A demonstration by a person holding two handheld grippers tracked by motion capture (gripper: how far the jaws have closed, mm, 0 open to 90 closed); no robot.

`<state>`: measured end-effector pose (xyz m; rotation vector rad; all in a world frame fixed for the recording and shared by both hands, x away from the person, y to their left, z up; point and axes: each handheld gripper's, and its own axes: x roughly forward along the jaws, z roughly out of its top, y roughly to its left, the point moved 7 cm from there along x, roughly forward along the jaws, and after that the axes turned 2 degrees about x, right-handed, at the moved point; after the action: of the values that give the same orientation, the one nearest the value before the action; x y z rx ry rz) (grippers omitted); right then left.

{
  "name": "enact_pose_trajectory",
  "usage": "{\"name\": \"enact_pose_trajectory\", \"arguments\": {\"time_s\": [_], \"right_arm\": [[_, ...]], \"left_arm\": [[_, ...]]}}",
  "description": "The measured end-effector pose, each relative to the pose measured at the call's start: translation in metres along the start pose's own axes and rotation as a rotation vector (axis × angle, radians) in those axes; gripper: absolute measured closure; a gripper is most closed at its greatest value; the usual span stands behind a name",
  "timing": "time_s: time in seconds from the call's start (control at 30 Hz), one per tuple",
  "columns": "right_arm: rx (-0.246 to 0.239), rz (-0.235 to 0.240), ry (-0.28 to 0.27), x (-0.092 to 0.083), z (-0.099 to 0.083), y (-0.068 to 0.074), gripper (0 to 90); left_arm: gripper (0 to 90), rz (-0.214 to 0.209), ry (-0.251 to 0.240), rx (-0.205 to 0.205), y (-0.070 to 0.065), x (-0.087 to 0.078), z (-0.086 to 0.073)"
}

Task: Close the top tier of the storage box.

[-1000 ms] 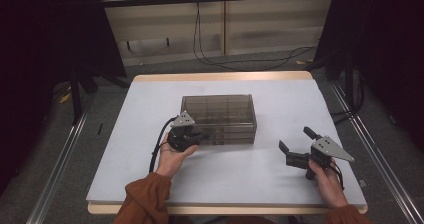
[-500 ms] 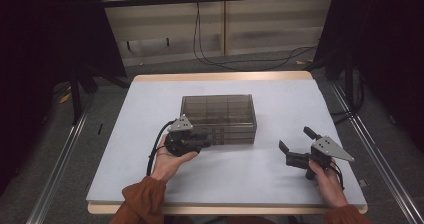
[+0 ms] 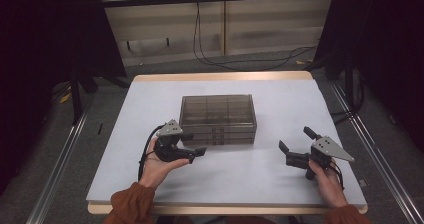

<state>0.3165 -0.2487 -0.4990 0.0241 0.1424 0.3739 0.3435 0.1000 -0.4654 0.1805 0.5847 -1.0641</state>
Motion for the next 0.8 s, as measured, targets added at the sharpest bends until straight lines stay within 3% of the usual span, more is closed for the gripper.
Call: {"name": "enact_pose_trajectory", "arguments": {"time_s": [0.1, 0.23, 0.47, 0.67, 0.77, 0.8], "right_arm": [[-0.002, 0.000, -0.001, 0.000, 0.000, 0.000, 0.0], [0.001, -0.001, 0.000, 0.000, 0.000, 0.000, 0.0], [0.000, -0.001, 0.001, 0.000, 0.000, 0.000, 0.0], [0.000, -0.004, 0.001, 0.000, 0.000, 0.000, 0.0], [0.001, -0.004, 0.002, 0.000, 0.000, 0.000, 0.0], [0.002, -0.002, 0.002, 0.000, 0.000, 0.000, 0.0]], "left_arm": [[15.8, 0.051, 0.004, 0.011, 0.002, -0.006, -0.002], [9.8, 0.076, -0.014, -0.005, 0.003, -0.014, -0.005], [4.8, 0.068, -0.005, -0.039, 0.004, -0.026, -0.015], [3.2, 0.056, 0.014, -0.035, 0.007, -0.038, -0.030], [3.2, 0.089, 0.029, -0.036, 0.010, -0.045, -0.038], [3.2, 0.106, 0.012, -0.041, 0.013, -0.052, -0.042]]}}
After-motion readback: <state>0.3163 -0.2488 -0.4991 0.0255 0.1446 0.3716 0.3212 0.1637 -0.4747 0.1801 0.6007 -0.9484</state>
